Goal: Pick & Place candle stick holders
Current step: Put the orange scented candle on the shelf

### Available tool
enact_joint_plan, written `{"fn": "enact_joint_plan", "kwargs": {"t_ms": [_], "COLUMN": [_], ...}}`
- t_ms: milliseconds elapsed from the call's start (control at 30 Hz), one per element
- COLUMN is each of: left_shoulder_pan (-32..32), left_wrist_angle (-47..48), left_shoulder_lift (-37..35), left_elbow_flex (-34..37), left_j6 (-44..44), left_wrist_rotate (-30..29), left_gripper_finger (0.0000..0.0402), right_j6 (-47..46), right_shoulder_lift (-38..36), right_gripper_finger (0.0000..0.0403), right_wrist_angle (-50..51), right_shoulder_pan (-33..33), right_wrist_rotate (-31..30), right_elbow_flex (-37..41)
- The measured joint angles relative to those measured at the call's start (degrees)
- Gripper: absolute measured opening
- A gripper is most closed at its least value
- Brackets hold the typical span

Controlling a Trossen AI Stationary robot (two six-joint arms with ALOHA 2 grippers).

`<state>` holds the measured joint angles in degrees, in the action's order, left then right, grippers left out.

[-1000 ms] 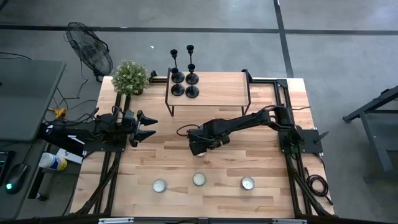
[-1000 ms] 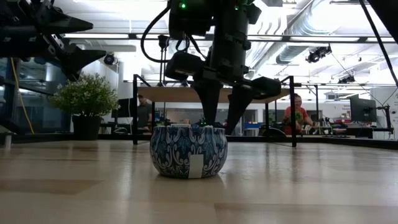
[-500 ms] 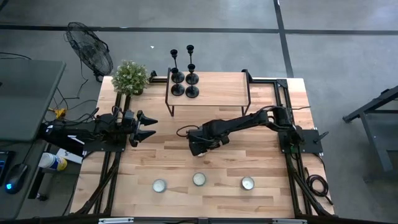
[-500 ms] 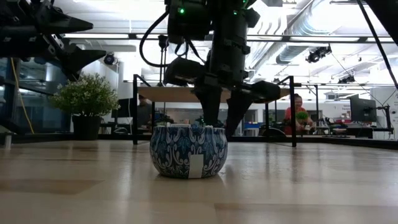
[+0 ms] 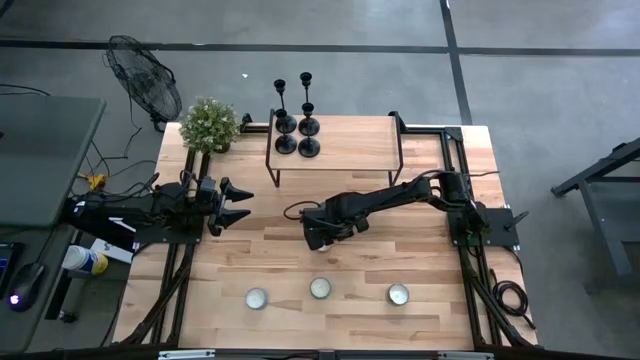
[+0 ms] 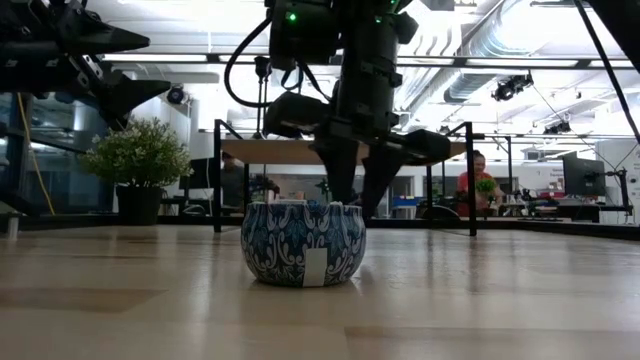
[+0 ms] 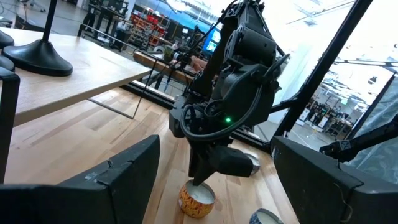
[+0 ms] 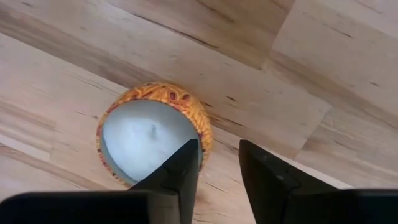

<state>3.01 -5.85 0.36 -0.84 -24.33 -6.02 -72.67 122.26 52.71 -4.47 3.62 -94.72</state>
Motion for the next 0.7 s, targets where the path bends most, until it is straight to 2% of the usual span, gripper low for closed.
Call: {"fn": "enact_joint_plan", "kwargs": {"t_ms": [533,700], "left_shoulder_pan": [0.0,0.0], "left_wrist_angle": [0.0,0.0], "left_shoulder_lift": [0.0,0.0], "left_elbow_flex": [0.0,0.0], "left_j6": [0.0,0.0], "left_wrist_rotate": [0.0,0.0], "left_gripper_finger": [0.0303,0.0303], "right_j6": [1.2,1.2], "right_shoulder_lift": [0.0,0.0], "right_gripper_finger": [0.0007,0.0003], "right_wrist_angle": [0.0,0.1], "right_shoulder_pan": [0.0,0.0], "right_wrist_rotate": [0.7,1.0], "right_elbow_flex": [0.0,0.0]}}
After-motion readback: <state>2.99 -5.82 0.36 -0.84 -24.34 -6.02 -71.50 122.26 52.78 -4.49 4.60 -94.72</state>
